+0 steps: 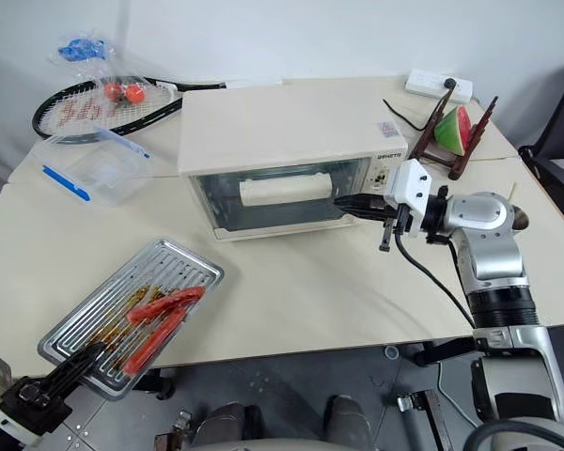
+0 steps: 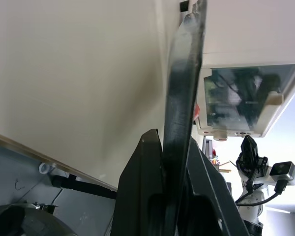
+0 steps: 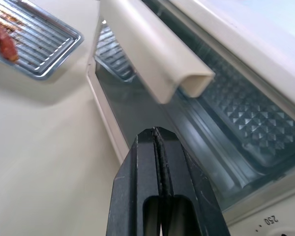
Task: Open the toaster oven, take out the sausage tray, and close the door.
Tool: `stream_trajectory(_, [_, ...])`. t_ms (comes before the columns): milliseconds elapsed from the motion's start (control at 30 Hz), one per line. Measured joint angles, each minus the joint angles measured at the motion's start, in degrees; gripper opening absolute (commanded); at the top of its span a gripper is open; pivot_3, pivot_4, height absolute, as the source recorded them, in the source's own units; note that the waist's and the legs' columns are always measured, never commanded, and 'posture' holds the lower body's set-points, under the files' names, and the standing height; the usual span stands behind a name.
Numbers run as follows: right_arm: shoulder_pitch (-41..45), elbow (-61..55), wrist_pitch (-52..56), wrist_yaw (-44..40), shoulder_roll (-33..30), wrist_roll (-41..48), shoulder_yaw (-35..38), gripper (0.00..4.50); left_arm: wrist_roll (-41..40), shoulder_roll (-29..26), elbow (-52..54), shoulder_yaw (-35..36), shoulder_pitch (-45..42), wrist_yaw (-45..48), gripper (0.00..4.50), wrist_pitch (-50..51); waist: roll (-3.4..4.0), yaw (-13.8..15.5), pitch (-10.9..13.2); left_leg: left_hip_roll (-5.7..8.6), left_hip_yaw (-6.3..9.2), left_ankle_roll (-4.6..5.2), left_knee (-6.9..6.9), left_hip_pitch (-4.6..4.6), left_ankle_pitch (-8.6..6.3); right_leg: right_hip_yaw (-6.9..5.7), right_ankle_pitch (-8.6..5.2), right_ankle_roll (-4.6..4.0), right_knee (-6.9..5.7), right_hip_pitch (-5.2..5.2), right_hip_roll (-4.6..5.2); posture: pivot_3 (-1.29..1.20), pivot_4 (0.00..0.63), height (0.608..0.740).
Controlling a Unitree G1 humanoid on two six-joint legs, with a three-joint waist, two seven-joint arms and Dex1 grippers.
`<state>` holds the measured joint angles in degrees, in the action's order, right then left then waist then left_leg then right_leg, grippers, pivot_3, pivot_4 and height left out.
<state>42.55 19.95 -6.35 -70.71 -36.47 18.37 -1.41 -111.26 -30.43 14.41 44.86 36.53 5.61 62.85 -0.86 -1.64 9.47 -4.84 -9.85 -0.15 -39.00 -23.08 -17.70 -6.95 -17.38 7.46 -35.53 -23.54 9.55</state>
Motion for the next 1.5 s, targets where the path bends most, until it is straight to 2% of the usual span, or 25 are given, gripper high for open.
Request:
stream_trajectory(267, [3.98,2.04,-0.84,0.33,1.1,-0.99,-0.12,0.05,0.0,-6.88,-3.99,-3.15,-4.06,1.34,0.0,4.33,0.05,0.05,0.03,0.0,-0.08,-0.01,0.0,0.0,0.0,0.02,0.0,0.0,-0.04,-0.04,0.0,0.0,0.15,0.74])
stream_trajectory(467, [2.35,-3.39,3.31,0.13,0.04,0.16,0.09,0.05,0.0,-11.71,-5.86,-7.36,-7.1,3.42,0.0,7.14,0.08,0.01,0.05,-0.01,-0.08,-0.03,0.04,-0.01,-0.01,0.01,0.0,0.0,-0.08,-0.09,-0.01,0.0,0.15,0.74])
stream_trajectory(633, [-1.15,-10.47,7.89,1.21,-3.26,0.7,0.73,0.05,-0.02,-19.04,-8.93,-15.84,-16.94,4.08,0.0,10.09,0.12,0.1,0.07,-0.01,-0.09,-0.06,0.02,-0.01,-0.03,0.05,0.0,0.0,-0.08,-0.09,-0.01,0.0,0.15,0.74])
stream_trajectory(767, [-7.17,-17.58,13.17,0.96,-7.47,2.36,2.17,0.05,-0.05,-22.01,-13.02,-22.2,-24.13,4.64,0.0,12.16,0.13,0.12,0.08,0.0,-0.11,-0.09,0.17,-0.01,-0.05,0.02,0.0,0.0,-0.07,-0.15,-0.01,0.0,0.15,0.74])
stream_trajectory(967, [-15.3,-26.1,18.23,3.21,-9.82,3.85,4.84,0.05,-0.04,-22.61,-18.28,-31.36,-36.13,4.61,0.0,14.48,0.14,0.13,0.08,0.01,-0.15,-0.09,0.13,-0.01,-0.05,0.04,0.01,0.01,-0.07,-0.15,-0.02,0.0,0.15,0.74])
stream_trajectory(1133, [-25.93,-33.83,22.88,4.3,-13.16,5.82,9.43,0.05,1.05,-21.25,-25.15,-40.39,-49.44,4.42,0.0,17.15,0.14,1.48,0.09,0.02,-0.2,-0.09,0.02,-0.03,-0.04,0.05,0.02,0.03,-0.07,-0.09,-0.05,0.0,0.15,0.74])
stream_trajectory(1267, [-31.81,-37.67,24.63,5.18,-14.8,6.42,12.84,0.05,7.29,-17.4,-30.72,-44.36,-58.39,5.86,0.0,19.88,0.13,1.79,0.09,0.05,-0.25,-0.07,-0.03,-0.03,-0.04,0.03,0.03,0.06,-0.02,-0.01,-0.05,0.0,0.15,0.74])
stream_trajectory(1500, [-35.34,-40.65,26.15,6.45,-15.48,7.17,15.77,0.05,21.79,-10.47,-35.7,-46.78,-68.72,11.26,0.0,23.05,0.11,2.0,0.09,0.06,-0.25,-0.05,-0.07,-0.03,-0.02,0.01,0.05,0.1,-0.02,0.03,-0.07,0.0,0.15,0.74])
